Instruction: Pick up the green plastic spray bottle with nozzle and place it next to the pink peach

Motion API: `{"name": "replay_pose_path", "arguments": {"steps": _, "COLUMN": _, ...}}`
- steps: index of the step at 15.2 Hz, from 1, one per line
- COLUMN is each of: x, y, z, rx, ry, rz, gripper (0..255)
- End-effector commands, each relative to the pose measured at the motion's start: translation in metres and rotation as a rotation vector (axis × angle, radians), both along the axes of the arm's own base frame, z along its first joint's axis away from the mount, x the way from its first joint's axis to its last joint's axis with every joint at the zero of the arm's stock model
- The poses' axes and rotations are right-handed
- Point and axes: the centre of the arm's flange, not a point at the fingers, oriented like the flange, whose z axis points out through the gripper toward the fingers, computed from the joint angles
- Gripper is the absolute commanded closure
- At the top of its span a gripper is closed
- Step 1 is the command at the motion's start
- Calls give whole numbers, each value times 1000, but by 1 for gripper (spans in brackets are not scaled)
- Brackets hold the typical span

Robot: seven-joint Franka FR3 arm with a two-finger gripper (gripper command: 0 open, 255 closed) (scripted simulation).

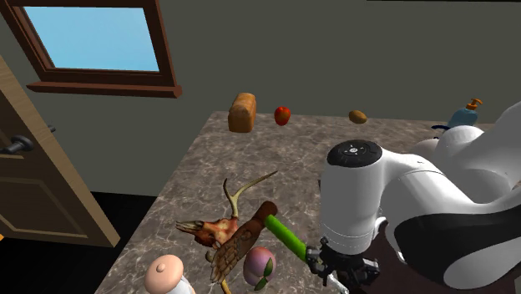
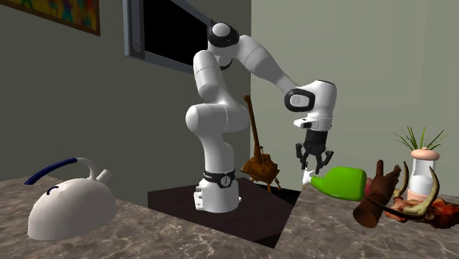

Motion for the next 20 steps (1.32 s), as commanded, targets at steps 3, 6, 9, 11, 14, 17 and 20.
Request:
{"name": "replay_pose_path", "arguments": {"steps": 3, "x": 0, "y": 0, "z": -22, "rx": 1, "ry": 0, "rz": 0, "gripper": 255}}
{"name": "replay_pose_path", "arguments": {"steps": 6, "x": 0, "y": -1, "z": -26, "rx": -1, "ry": 0, "rz": -1, "gripper": 255}}
{"name": "replay_pose_path", "arguments": {"steps": 9, "x": 14, "y": -11, "z": -27, "rx": 31, "ry": -68, "rz": 131, "gripper": 0}}
{"name": "replay_pose_path", "arguments": {"steps": 11, "x": 30, "y": -20, "z": -26, "rx": 63, "ry": -135, "rz": 263, "gripper": 0}}
{"name": "replay_pose_path", "arguments": {"steps": 14, "x": 32, "y": -20, "z": -36, "rx": 67, "ry": -144, "rz": 281, "gripper": 0}}
{"name": "replay_pose_path", "arguments": {"steps": 17, "x": 32, "y": -20, "z": -52, "rx": 67, "ry": -144, "rz": 281, "gripper": 0}}
{"name": "replay_pose_path", "arguments": {"steps": 20, "x": 32, "y": -20, "z": -66, "rx": 67, "ry": -144, "rz": 281, "gripper": 0}}
